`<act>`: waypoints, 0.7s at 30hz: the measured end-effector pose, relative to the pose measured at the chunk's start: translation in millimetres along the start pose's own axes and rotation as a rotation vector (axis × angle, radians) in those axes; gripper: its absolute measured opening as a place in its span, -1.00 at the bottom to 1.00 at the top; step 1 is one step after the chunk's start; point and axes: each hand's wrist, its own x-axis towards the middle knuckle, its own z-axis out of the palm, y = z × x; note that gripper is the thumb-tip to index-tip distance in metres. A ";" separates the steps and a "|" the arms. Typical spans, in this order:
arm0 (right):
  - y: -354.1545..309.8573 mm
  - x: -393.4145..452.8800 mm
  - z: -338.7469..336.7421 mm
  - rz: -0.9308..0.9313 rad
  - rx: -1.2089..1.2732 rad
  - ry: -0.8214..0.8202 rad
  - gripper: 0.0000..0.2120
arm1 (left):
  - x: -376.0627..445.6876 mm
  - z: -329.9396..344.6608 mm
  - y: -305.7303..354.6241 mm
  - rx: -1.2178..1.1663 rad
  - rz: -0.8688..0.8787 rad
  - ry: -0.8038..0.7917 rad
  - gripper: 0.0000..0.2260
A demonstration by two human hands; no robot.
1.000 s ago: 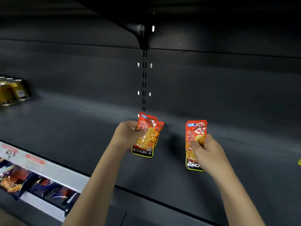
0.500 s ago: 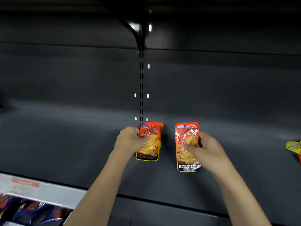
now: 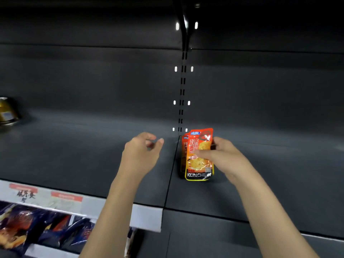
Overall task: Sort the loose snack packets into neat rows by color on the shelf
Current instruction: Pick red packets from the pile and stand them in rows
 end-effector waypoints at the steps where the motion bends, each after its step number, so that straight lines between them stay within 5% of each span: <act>1: 1.1 4.2 6.5 0.016 -0.026 -0.009 -0.76 | -1.2 -3.3 -2.9 0.008 -0.001 0.009 -0.75; 13: 17.2 20.3 24.0 0.011 -0.549 0.148 -0.55 | -5.9 -12.9 -21.4 0.005 -0.018 -0.004 -0.78; 21: 9.3 1.1 6.4 -0.017 -0.421 0.223 -0.35 | -0.1 13.0 0.3 -0.062 0.040 -0.099 -0.79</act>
